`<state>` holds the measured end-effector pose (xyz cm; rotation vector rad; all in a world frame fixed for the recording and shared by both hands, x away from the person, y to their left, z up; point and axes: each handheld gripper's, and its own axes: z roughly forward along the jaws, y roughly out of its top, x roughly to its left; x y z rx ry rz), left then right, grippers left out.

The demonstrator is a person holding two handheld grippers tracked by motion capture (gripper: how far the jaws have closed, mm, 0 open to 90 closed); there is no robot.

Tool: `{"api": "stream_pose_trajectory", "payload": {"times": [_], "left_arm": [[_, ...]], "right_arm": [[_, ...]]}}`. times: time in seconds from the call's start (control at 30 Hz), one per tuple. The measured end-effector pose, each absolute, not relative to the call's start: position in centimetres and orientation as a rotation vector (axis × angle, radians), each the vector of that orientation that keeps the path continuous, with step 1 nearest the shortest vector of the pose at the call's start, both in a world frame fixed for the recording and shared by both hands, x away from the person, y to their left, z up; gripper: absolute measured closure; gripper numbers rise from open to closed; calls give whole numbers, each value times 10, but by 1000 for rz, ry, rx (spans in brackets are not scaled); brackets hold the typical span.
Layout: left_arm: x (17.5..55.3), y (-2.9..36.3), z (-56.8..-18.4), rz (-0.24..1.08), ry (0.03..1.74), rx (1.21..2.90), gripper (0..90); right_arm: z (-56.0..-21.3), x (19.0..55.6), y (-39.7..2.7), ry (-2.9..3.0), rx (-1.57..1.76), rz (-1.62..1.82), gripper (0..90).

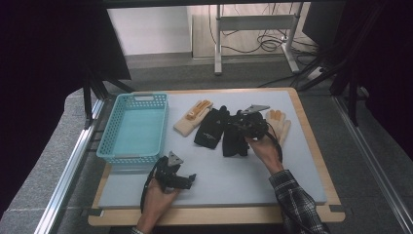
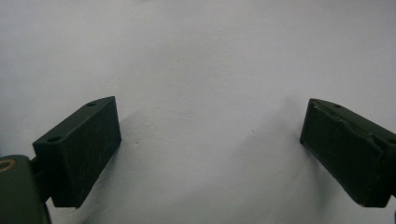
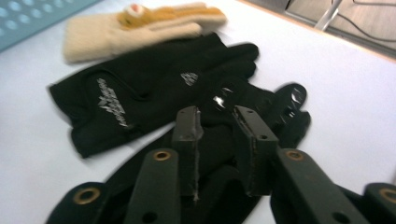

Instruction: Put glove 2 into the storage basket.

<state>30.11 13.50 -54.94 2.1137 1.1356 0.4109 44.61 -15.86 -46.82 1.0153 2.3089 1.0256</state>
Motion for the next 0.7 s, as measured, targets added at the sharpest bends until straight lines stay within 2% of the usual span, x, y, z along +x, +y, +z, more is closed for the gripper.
{"api": "stream_pose_trajectory", "payload": {"times": [0.03, 0.1, 0.23, 0.37, 0.4, 0.47, 0.6, 0.7], "left_arm": [[301, 135, -549, 411, 1136, 2113, 55], [301, 135, -549, 411, 1136, 2113, 55], [301, 135, -549, 411, 1136, 2113, 55], [301, 135, -549, 411, 1136, 2112, 55], [301, 135, -549, 411, 1136, 2112, 55], [301, 135, -550, 412, 1136, 2112, 55], [301, 135, -549, 411, 1136, 2112, 55], [301, 135, -550, 411, 1136, 2113, 55]], "right_arm": [[-473, 451, -163, 2317, 1037, 1023, 634], [-478, 453, -164, 2323, 1040, 1016, 605], [-504, 467, -163, 2344, 1032, 979, 422], [-516, 473, -160, 2367, 1025, 936, 386], [-521, 476, -159, 2372, 1030, 912, 394], [-524, 478, -164, 2383, 1096, 994, 511], [-524, 476, -166, 2404, 1156, 1063, 800], [-521, 475, -163, 2403, 1165, 1057, 825]]}}
